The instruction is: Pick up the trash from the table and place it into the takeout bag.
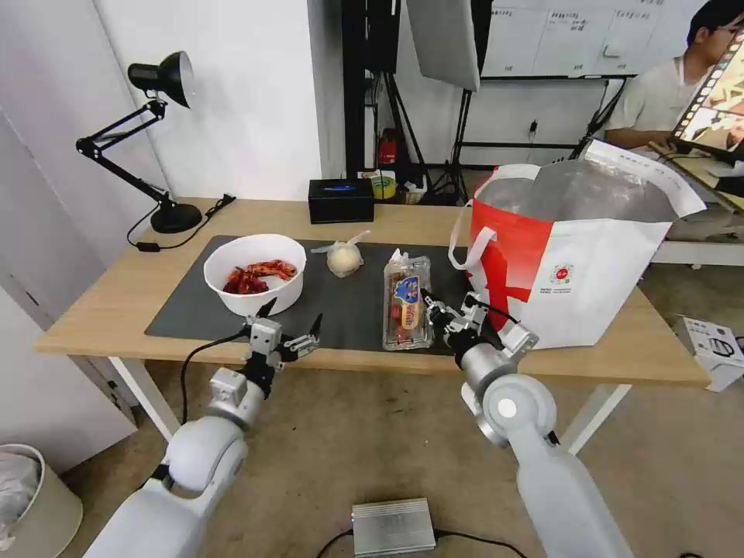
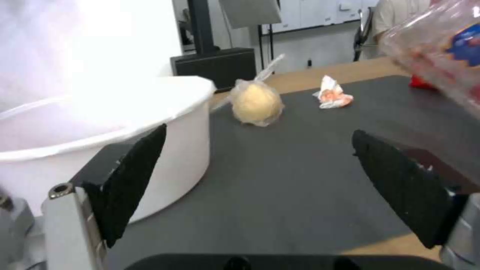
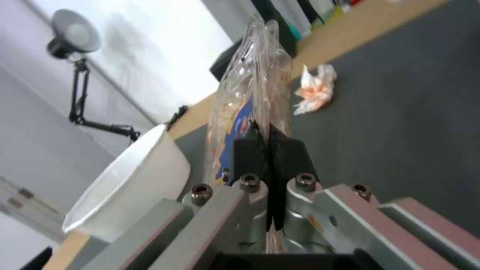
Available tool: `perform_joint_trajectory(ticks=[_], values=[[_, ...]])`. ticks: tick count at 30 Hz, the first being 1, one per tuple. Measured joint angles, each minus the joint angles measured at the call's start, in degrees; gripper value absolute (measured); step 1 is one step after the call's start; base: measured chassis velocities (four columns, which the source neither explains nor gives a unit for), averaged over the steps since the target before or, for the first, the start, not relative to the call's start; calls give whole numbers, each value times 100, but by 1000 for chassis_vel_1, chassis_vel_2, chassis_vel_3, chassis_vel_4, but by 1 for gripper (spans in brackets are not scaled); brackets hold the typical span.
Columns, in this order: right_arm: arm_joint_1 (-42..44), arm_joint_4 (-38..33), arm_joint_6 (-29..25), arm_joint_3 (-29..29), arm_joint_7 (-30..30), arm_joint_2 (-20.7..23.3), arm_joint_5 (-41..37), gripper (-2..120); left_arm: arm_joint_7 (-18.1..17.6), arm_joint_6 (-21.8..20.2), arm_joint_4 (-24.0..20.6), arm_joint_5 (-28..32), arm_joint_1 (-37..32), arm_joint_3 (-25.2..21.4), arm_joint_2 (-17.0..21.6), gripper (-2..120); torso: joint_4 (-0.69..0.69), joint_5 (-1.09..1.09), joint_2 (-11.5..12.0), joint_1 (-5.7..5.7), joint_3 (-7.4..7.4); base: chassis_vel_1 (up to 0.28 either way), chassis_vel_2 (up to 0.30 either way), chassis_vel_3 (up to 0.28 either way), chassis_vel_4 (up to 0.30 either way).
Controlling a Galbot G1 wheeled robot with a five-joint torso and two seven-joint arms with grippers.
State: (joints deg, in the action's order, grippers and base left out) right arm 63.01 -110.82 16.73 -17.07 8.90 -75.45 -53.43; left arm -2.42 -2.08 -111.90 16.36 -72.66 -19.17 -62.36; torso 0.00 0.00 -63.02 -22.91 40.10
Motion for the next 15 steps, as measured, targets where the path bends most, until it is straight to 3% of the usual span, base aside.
perform_joint_trajectory(ticks=[13, 15], values=[[792, -1045, -772, -450, -726, 600, 1035, 0, 23, 88, -228, -126, -564, -363, -185, 100, 0, 1, 0, 0, 0, 0, 0, 0, 0], [925, -1200, -1118, -676, -1047, 724, 1380, 0, 26, 110, -249, -185, -632, -394, -233, 100, -1, 1, 0, 0, 0, 0, 0, 0, 0]])
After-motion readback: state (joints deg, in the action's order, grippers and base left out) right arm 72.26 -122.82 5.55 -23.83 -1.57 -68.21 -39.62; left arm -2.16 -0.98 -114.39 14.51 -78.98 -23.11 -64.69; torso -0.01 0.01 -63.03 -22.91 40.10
